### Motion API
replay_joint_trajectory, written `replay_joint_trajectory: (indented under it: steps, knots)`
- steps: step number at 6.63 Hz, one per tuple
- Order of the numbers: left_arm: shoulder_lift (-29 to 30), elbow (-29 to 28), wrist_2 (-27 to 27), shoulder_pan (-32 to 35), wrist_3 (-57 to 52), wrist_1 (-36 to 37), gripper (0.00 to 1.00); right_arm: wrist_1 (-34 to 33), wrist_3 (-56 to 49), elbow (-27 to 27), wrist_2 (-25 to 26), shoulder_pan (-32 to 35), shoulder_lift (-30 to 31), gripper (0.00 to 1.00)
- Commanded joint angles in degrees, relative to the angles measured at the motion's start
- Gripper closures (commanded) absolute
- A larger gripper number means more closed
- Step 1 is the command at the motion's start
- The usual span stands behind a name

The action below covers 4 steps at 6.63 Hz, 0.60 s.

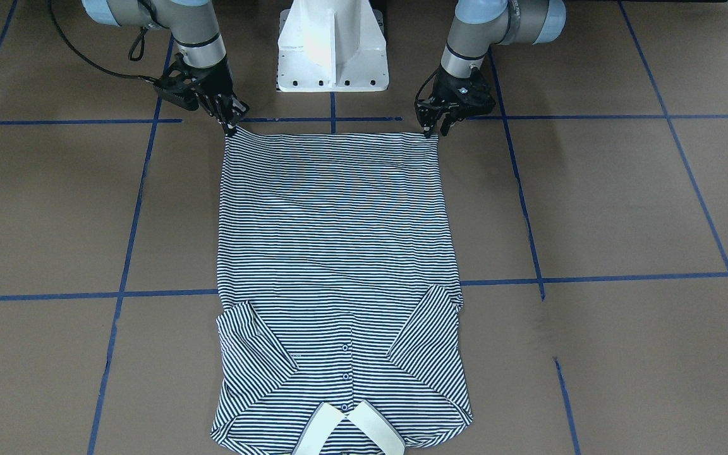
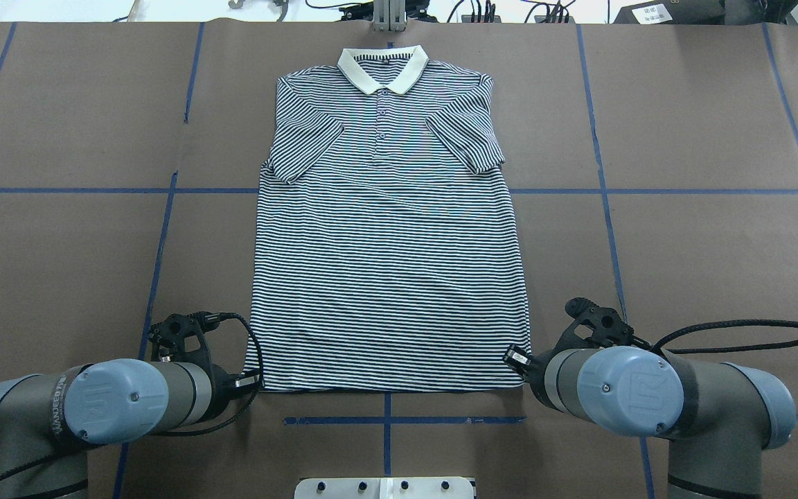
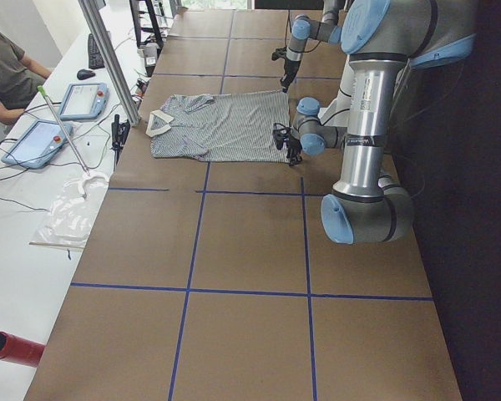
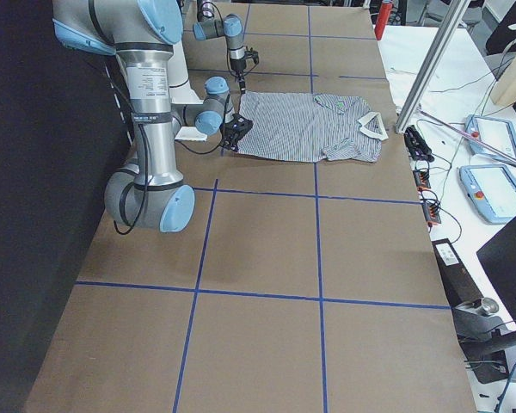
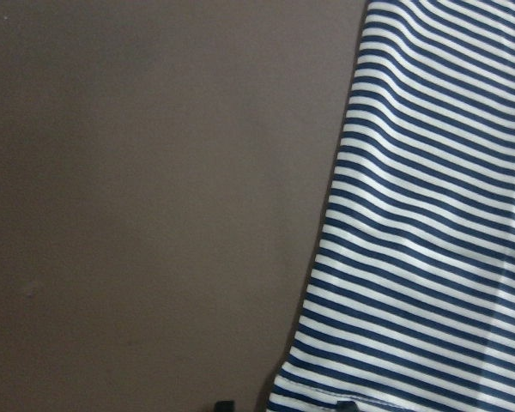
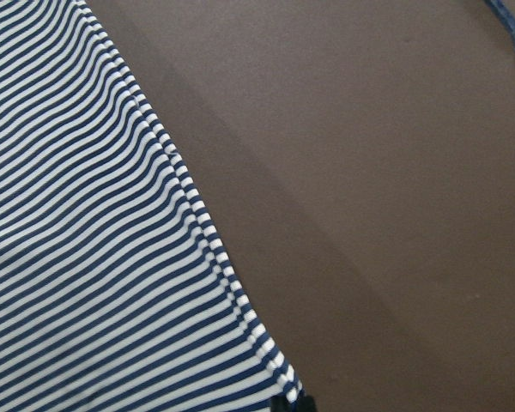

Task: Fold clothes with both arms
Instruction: 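Grasp the hem corners with both grippers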

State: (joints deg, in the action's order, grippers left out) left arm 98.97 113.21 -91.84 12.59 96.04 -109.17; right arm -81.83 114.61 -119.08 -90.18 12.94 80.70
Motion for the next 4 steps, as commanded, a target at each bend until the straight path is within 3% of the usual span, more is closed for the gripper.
replay_joint_trajectory:
  steps: [1,4]
  knots:
    - [0.1,-0.2,0.0,0.0,-0.2,0.0,1.0,0.0,0.0,0.1,-0.1,0.1,0.0,1.0]
    - [0.7,2.3,-0.2,0.1,-0.2,-0.1,1.0,0.0,0.0,0.0,-0.1,0.0,-0.1,1.0]
